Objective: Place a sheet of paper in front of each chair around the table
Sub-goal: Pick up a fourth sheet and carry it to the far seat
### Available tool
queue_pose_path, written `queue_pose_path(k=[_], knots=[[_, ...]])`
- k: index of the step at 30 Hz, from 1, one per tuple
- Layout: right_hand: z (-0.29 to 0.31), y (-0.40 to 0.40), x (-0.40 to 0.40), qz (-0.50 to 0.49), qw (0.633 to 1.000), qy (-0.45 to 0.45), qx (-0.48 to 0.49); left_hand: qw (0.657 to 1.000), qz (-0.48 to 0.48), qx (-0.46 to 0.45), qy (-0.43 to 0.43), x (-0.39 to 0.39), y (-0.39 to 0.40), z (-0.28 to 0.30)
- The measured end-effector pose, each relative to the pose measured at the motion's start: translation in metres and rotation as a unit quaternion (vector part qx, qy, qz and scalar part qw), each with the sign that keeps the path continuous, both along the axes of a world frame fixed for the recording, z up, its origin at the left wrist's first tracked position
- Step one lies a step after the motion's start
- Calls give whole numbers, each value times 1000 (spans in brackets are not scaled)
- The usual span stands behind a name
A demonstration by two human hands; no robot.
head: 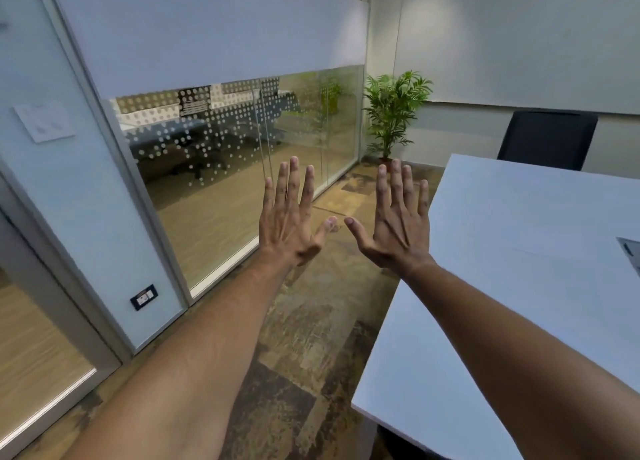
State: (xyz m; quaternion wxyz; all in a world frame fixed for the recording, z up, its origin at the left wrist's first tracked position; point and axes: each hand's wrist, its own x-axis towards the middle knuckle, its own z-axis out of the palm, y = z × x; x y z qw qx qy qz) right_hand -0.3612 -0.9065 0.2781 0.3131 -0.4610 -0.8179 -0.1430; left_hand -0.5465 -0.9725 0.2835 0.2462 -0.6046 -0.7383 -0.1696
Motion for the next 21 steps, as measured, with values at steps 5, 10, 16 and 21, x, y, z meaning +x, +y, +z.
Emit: queue_pose_path(k=[5, 10, 16, 21], knots=[[-9, 53, -29, -50, 999, 4, -15, 999, -40, 5, -6, -42, 74, -10], [-13, 118, -63, -115, 993, 6, -21, 995, -98, 0, -6, -83, 156, -12], [-10, 184, -100, -196, 980, 20, -20, 983, -183, -13, 2, -124, 246, -5], [-16, 226, -106, -258, 966, 17, -20, 970, -241, -23, -2, -133, 310, -10]])
